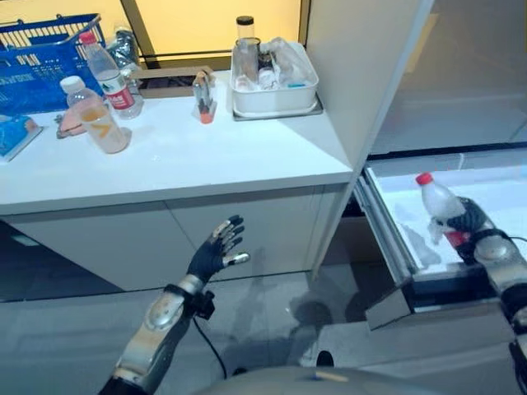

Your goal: Take the drinks into the refrigerator

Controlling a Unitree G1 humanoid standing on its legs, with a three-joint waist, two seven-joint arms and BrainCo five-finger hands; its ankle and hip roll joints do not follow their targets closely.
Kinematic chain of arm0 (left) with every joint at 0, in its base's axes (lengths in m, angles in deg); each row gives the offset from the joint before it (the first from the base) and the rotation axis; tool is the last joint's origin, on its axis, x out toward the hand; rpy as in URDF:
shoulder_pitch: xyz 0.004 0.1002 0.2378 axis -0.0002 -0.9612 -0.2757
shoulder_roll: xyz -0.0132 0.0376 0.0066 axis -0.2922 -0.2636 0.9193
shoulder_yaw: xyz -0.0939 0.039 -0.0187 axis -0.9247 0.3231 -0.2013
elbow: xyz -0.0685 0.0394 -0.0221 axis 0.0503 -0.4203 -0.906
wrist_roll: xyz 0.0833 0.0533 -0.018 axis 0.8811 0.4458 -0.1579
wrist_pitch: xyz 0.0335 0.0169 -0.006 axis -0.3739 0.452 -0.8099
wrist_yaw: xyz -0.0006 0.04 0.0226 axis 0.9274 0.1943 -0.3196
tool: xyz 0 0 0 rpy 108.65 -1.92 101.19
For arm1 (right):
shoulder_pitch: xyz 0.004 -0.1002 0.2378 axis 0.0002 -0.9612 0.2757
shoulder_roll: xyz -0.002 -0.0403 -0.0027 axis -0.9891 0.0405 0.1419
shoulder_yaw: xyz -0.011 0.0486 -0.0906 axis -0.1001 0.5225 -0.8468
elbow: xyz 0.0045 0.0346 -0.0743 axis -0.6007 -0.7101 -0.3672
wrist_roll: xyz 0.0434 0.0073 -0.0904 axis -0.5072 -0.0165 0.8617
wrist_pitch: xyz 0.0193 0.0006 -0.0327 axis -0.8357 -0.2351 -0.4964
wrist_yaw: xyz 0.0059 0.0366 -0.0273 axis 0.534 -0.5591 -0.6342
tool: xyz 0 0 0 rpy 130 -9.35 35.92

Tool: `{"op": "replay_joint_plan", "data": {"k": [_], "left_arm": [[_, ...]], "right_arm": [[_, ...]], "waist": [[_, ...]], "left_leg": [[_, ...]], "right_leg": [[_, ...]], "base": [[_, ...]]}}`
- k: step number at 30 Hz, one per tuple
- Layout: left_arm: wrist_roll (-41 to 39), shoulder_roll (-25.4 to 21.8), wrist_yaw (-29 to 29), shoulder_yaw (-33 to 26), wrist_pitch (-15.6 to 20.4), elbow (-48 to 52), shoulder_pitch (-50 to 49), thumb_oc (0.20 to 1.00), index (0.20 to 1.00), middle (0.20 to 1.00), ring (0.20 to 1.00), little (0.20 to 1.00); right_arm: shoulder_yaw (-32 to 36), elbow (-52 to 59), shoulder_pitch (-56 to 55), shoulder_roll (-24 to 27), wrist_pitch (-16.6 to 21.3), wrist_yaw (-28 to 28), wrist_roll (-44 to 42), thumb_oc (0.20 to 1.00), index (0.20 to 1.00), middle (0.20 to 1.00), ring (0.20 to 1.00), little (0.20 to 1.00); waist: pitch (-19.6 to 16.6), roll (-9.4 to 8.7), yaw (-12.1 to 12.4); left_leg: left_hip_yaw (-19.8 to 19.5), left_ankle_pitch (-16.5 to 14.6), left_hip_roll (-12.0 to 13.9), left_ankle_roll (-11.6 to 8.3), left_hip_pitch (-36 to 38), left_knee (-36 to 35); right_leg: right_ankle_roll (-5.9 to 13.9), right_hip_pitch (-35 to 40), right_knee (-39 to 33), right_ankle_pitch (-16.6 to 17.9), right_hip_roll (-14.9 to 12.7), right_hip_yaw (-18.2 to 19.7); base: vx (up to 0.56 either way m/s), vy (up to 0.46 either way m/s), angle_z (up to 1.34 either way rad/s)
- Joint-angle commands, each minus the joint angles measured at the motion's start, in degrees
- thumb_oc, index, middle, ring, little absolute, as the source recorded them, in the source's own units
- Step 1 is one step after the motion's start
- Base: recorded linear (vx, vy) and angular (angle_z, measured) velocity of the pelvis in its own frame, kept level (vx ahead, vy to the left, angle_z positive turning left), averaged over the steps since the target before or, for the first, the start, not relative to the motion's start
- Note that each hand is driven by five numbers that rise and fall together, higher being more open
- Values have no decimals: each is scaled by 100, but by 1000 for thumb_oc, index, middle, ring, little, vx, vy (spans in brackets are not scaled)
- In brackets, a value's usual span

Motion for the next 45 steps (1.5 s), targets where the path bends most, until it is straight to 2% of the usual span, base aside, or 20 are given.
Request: {"op": "replay_joint_plan", "data": {"k": [1, 4, 10, 15, 21, 22, 23, 30, 35, 37, 39, 45], "left_arm": [[-201, -150, -110, -9, 392, 497, 83, 1000, 1000, 1000, 1000, 1000], [-183, -146, -79, -26, 406, 507, 97, 1000, 1000, 1000, 1000, 1000], [-239, -112, -67, -58, 413, 585, 123, 1000, 1000, 1000, 1000, 1000], [-218, -17, -52, -44, 398, 616, 237, 1000, 1000, 1000, 1000, 1000], [-74, 170, 37, -176, 412, 506, 371, 1000, 1000, 1000, 1000, 1000], [-60, 195, 50, -204, 412, 488, 391, 1000, 1000, 1000, 1000, 1000], [-53, 213, 47, -217, 417, 475, 386, 1000, 1000, 1000, 1000, 1000], [-39, 250, 50, -286, 413, 420, 303, 1000, 1000, 1000, 1000, 1000], [220, 200, 41, -395, 460, 209, 217, 1000, 1000, 1000, 1000, 1000], [407, 66, 19, -425, 513, 197, 203, 1000, 1000, 1000, 1000, 1000], [408, -16, 23, -458, 538, 175, 156, 1000, 1000, 1000, 1000, 1000], [551, -101, 103, -605, 603, -7, 96, 1000, 1000, 1000, 1000, 1000]], "right_arm": [[-308, -491, 714, 321, 86, -148, 543, 200, 200, 200, 200, 200], [-440, -681, 727, 264, 41, -110, 785, 200, 200, 200, 200, 200], [-1168, -1032, 1066, 193, -59, 77, 1766, 200, 200, 200, 200, 200], [-2152, -1179, 1427, -49, -142, 510, 3005, 200, 200, 200, 200, 200], [-2225, -531, 1075, -467, -162, 655, 3466, 200, 200, 200, 200, 200], [-2153, -531, 960, -541, -172, 626, 3410, 322, 322, 322, 322, 322], [-2058, -574, 839, -610, -178, 639, 3359, 1000, 1000, 1000, 1000, 1000], [-1580, -539, 721, -765, -205, 409, 2834, 1000, 1000, 1000, 1000, 1000], [-464, 358, 217, -368, 1, 144, 1458, 1000, 1000, 1000, 1000, 1000], [253, 514, -128, -422, 153, -45, 428, 1000, 1000, 1000, 1000, 1000], [717, 745, -367, -478, 266, -191, -116, 1000, 1000, 1000, 1000, 1000], [2101, 1958, -1200, -627, 746, -521, -1225, 1000, 1000, 1000, 1000, 1000]], "waist": [[32, -329, -35], [79, -309, -7], [126, -273, 39], [177, -257, 89], [195, -220, 62], [200, -213, 55], [197, -213, 54], [173, -222, 71], [146, -247, -22], [137, -236, -60], [133, -235, -69], [150, -147, -246]], "left_leg": [[-172, -125, -168, 77, -209, 7], [-203, -112, -185, 77, -235, 7], [-217, -105, -193, 71, -239, 7], [-252, -83, -190, 52, -256, 7], [-265, -91, -182, 54, -239, 7], [-273, -89, -182, 57, -244, 7], [-290, -90, -183, 59, -248, 7], [-310, -93, -177, 69, -241, 7], [-285, -111, -168, 79, -216, 7], [-280, -122, -165, 89, -199, 7], [-260, -135, -164, 93, -179, 7], [-191, -165, -153, 90, -177, 7]], "right_leg": [[443, 347, 59, -178, -240, -204], [442, 350, 60, -182, -257, -222], [443, 357, 57, -189, -267, -238], [427, 362, 57, -205, -270, -261], [415, 391, 57, -230, -274, -261], [413, 389, 57, -229, -273, -263], [413, 391, 57, -236, -276, -276], [418, 385, 57, -235, -273, -278], [423, 383, 57, -241, -259, -245], [425, 390, 57, -244, -253, -236], [425, 392, 57, -250, -246, -225], [437, 334, 57, -269, -235, -153]], "base": [[3, 1, 5], [-3, 4, 7], [0, 0, 0], [0, 0, 0], [0, 0, 0], [0, 0, 0], [0, 0, 0], [-14, -3, 5], [-3, -1, 2], [0, 0, 0], [0, 0, 0], [0, 0, 0]]}}
